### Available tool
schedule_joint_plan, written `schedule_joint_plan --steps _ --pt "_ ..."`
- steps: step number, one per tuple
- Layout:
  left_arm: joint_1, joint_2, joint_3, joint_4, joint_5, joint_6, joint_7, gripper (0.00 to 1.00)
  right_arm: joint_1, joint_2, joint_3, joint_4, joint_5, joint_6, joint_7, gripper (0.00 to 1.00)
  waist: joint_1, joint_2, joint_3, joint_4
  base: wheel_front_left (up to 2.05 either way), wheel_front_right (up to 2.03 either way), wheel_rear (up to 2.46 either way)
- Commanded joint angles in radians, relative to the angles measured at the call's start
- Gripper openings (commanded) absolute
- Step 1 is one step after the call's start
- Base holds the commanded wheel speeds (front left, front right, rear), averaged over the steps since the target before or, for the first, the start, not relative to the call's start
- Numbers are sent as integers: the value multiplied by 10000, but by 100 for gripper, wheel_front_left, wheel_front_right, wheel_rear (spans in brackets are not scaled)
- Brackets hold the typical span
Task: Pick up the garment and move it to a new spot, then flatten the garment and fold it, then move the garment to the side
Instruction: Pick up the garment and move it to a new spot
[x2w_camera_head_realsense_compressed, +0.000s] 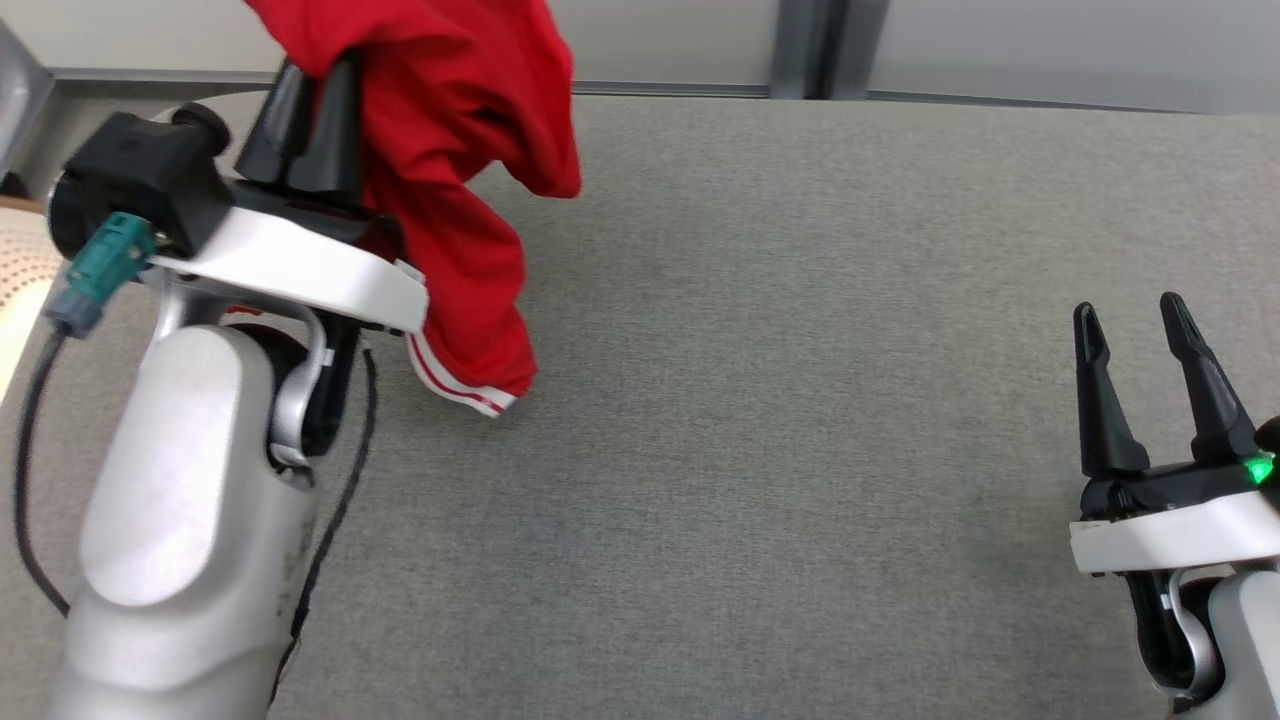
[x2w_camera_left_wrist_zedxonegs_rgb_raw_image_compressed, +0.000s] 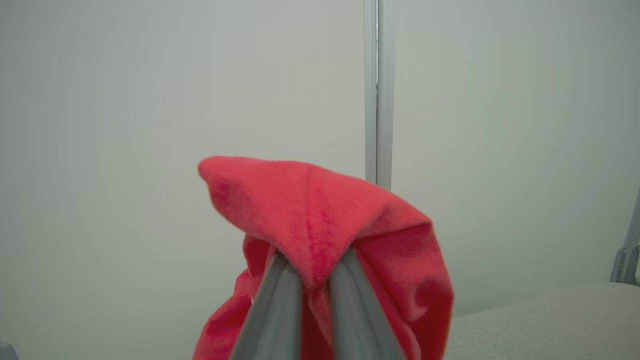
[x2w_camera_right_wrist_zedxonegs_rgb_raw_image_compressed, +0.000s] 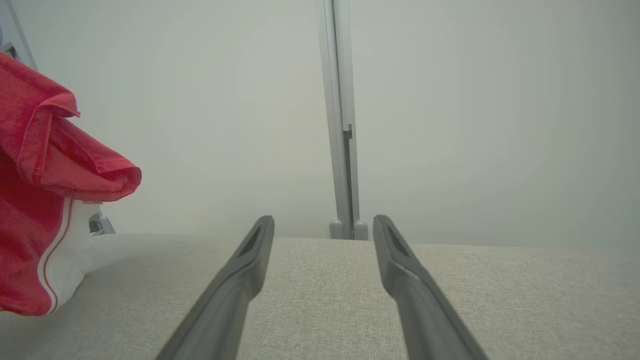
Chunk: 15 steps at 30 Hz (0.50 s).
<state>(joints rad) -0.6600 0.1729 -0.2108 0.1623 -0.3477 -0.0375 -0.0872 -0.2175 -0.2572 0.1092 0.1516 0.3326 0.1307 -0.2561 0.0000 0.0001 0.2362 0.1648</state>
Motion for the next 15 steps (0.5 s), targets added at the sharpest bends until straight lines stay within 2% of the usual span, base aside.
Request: schedule_joint_plan --steps 1,8,12,15 --pt "151 -25 -158 -183 213 103 80 0 -164 49 -28 -4 58 0 -84 100 0 -1 55 -496 0 0 0" --pt "203 -1005 -1752 85 339 271 45 0 -617 209 -562 -372 160 0 -97 100 0 -1 589 -1647 0 0 0" --pt "33 -1160 -2862 692 425 420 -248 0 -779 320 -719 -506 177 0 -100 100 0 -1 804 -2133 0 0 0" --pt "-160 -1208 -4040 1223 -122 728 -465 0 -991 449 -698 -598 174 0 -99 100 0 -1 1029 -2617 0 0 0"
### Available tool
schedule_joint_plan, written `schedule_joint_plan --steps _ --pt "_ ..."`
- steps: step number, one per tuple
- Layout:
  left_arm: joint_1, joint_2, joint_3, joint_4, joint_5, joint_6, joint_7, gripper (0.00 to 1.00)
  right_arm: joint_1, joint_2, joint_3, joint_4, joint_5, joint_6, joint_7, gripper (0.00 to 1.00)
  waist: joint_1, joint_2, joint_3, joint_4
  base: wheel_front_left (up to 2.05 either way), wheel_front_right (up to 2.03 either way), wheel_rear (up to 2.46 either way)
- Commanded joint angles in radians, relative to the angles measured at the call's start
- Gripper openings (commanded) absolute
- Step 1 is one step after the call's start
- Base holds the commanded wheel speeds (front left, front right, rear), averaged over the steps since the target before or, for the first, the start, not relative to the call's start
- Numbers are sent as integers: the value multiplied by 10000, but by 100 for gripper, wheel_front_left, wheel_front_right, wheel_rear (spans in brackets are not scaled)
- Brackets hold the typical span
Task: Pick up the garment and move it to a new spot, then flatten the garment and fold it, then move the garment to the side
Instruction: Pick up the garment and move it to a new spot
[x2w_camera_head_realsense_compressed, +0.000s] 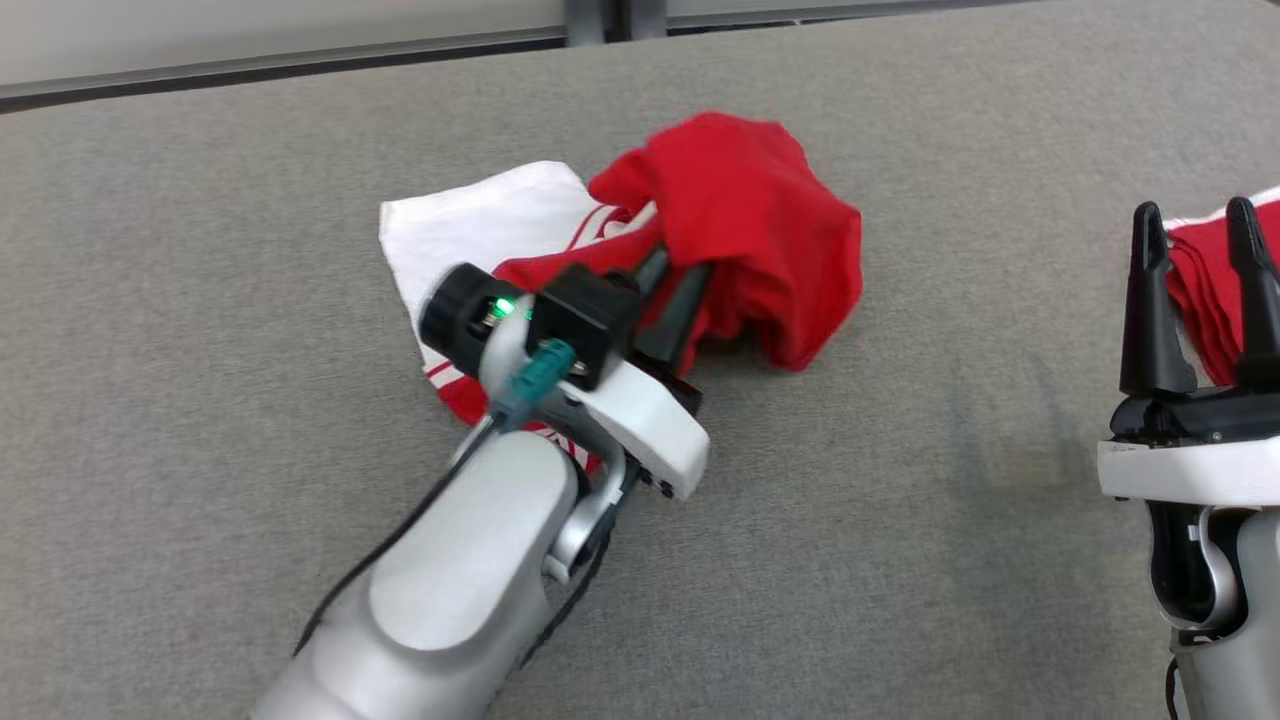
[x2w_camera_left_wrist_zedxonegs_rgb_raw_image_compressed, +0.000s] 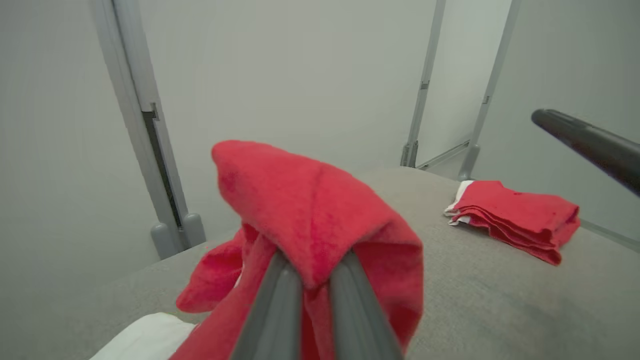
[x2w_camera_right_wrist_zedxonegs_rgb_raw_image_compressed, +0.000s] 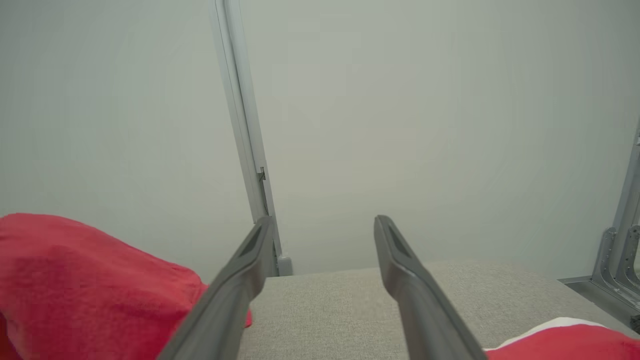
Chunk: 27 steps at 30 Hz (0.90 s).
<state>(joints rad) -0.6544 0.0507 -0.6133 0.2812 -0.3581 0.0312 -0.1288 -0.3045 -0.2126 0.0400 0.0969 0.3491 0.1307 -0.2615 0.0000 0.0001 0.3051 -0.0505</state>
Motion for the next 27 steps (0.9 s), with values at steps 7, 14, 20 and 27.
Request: schedule_joint_plan --steps 7,14,20,27 --pt "-788 33 -2511 1225 -953 587 -321 100 -114 169 -147 -69 -41 0 -35 100 0 -1 618 -677 0 0 0" --pt "-744 48 -2279 2099 -1996 945 -1071 100 114 54 -206 38 -174 0 -34 100 0 -1 385 87 0 0 0" --pt "16 731 -500 1473 -2350 995 -1370 100 444 -246 -407 259 -261 0 -32 100 0 -1 -171 1288 0 0 0" --pt "1784 1252 1863 -358 -1792 788 -1370 100 735 -423 -195 456 -323 0 -32 100 0 -1 -700 2161 0 0 0"
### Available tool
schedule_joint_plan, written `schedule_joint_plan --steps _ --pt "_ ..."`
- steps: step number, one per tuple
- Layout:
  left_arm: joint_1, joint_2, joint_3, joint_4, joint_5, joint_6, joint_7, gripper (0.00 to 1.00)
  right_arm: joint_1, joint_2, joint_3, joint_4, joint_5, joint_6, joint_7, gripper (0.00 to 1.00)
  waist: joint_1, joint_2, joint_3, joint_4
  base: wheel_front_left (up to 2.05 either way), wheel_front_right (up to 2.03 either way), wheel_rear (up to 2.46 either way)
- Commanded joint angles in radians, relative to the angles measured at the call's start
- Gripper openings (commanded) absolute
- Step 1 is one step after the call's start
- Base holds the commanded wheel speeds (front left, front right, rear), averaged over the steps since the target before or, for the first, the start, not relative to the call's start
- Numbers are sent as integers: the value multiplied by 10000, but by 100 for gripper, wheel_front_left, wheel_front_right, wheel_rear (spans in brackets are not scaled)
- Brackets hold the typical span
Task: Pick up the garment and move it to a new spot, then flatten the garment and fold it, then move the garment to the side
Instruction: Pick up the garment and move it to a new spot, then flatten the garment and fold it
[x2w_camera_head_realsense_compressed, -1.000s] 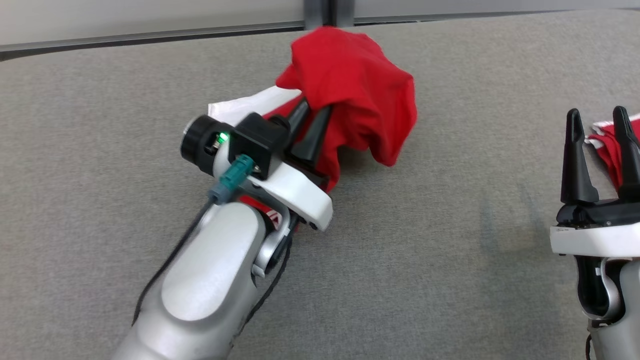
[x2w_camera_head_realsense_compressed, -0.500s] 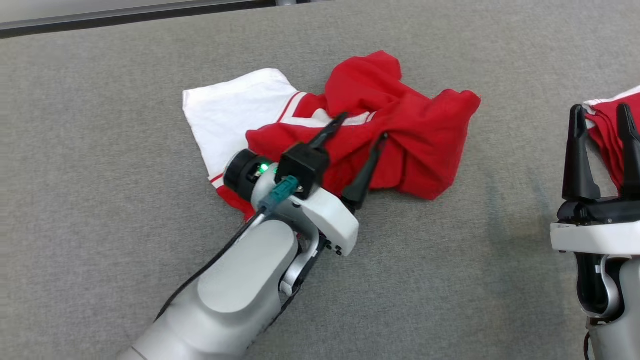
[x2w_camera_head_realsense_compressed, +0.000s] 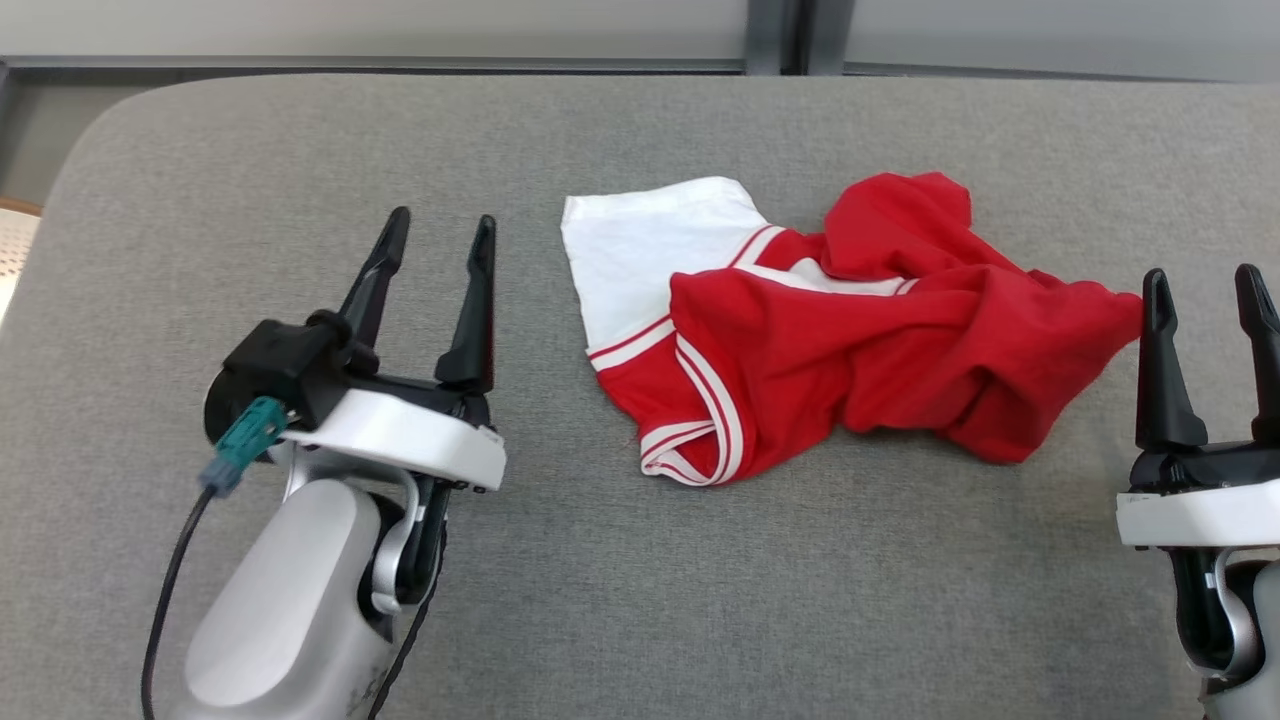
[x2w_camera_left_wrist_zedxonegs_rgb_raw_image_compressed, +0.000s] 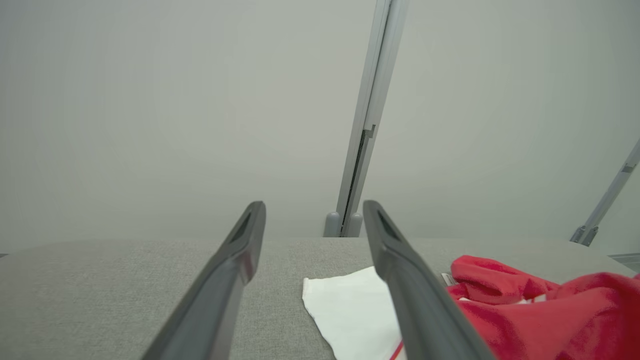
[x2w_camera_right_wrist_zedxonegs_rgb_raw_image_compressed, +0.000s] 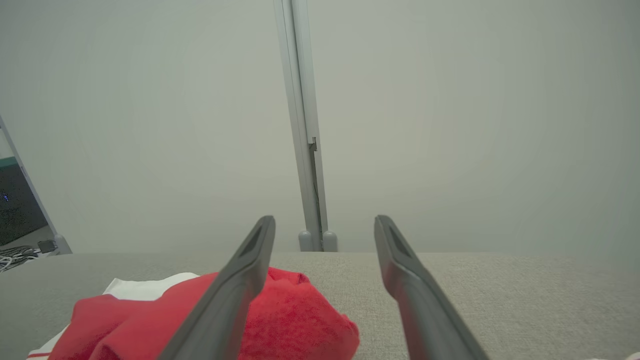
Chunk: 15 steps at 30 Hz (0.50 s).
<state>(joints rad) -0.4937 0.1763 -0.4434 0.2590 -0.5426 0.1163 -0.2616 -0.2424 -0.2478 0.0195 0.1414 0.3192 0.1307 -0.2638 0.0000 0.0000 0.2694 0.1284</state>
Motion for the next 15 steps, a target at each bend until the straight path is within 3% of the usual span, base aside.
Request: schedule_joint_plan --steps 1,7,15 --pt "507 -90 489 -302 71 -154 -42 100 179 -71 47 43 -39 0 -9 100 0 0 -419 457 0 0 0" --pt "2215 -817 1952 -1048 579 -830 -22 100 488 25 255 240 -74 0 -9 100 0 0 -708 748 0 0 0" --pt "2867 -1214 2449 -1004 1048 -1441 -25 100 348 94 536 192 80 0 -9 100 0 0 -670 861 0 0 0"
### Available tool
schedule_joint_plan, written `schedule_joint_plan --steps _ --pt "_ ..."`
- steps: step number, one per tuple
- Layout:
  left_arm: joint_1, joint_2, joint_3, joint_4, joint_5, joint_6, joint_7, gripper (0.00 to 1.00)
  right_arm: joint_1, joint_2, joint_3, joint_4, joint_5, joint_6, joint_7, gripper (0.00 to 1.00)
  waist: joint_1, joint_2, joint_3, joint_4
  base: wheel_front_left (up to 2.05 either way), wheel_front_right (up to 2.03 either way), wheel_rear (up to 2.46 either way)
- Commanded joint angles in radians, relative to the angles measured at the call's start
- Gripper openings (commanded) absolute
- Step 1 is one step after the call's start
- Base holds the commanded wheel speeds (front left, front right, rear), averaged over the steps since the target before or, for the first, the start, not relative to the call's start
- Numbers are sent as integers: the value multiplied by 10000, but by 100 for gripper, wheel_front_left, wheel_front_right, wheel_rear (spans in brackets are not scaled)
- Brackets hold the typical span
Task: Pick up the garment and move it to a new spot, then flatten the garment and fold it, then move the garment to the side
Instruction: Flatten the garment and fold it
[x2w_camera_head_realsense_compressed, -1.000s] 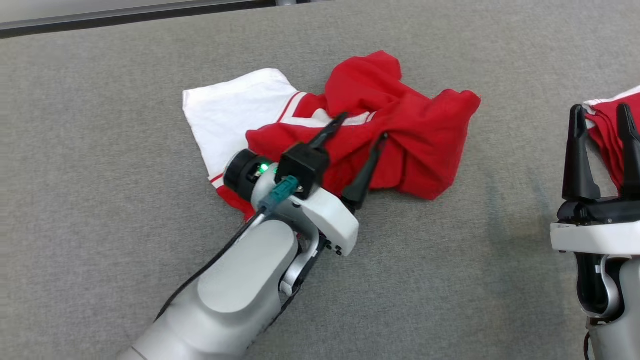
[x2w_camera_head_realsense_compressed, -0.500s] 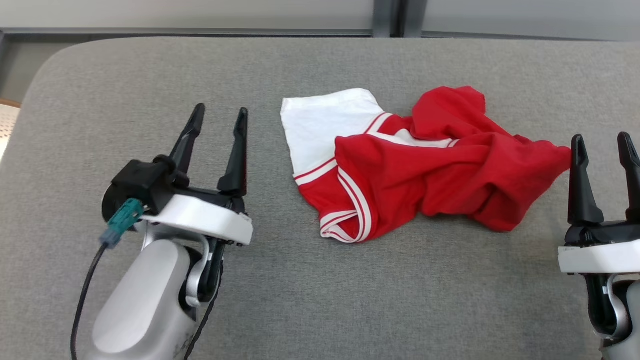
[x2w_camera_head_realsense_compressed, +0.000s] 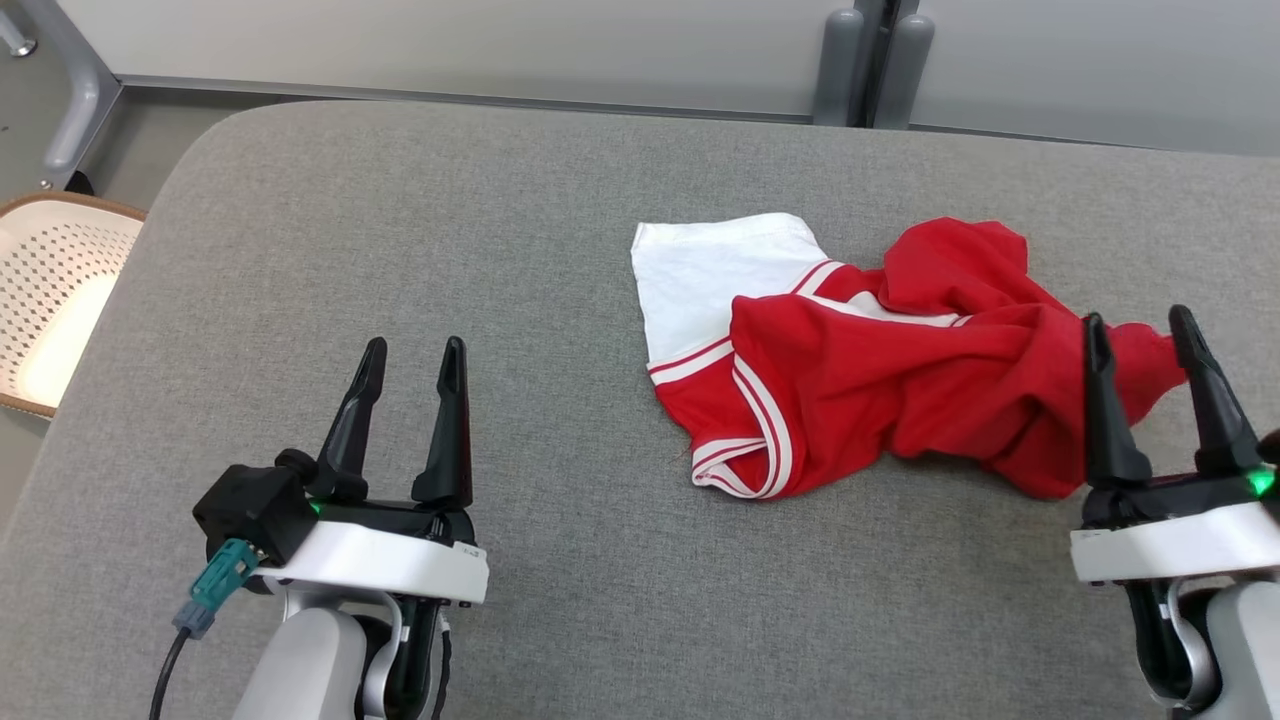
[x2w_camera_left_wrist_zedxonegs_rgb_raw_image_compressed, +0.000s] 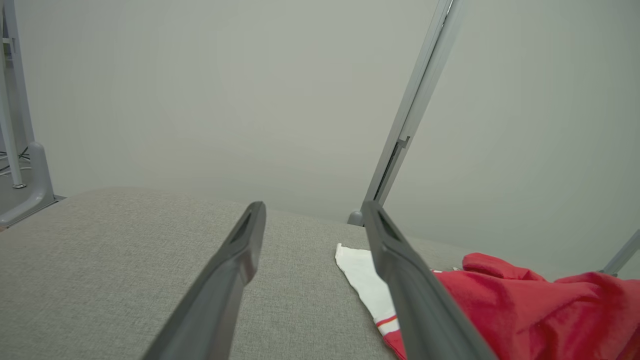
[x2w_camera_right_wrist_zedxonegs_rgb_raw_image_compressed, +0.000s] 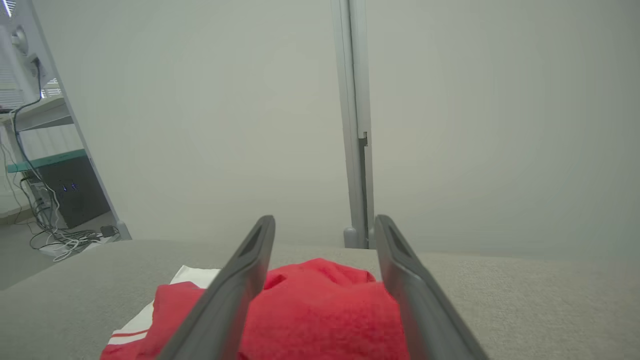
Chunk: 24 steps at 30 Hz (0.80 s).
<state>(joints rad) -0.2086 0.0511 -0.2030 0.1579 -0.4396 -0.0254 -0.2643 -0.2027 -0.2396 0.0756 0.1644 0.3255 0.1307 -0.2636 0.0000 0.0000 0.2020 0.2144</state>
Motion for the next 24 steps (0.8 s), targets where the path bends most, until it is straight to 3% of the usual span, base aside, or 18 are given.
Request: schedule_joint_plan --steps 1,5,13,19,24 --pt "-3 26 93 16 50 -66 3 100 -131 -67 153 -119 -8 0 13 100 0 0 33 3 0 0 0" --pt "-161 14 35 69 -188 -76 2 100 -659 -350 1183 -414 -68 0 540 100 0 0 181 -8 0 0 0" --pt "-415 11 -741 310 -803 -5 1 100 -2341 -1829 4312 -317 784 -1 4008 100 0 0 541 261 0 0 0" --pt "-493 16 -1392 197 -1255 172 3 100 -3506 -2394 5118 164 1114 -1 5499 100 0 0 798 694 0 0 0" --pt "-634 19 -1660 248 -1451 185 1 100 -4095 -2467 5342 850 1406 -1 6456 100 0 0 981 1038 0 0 0"
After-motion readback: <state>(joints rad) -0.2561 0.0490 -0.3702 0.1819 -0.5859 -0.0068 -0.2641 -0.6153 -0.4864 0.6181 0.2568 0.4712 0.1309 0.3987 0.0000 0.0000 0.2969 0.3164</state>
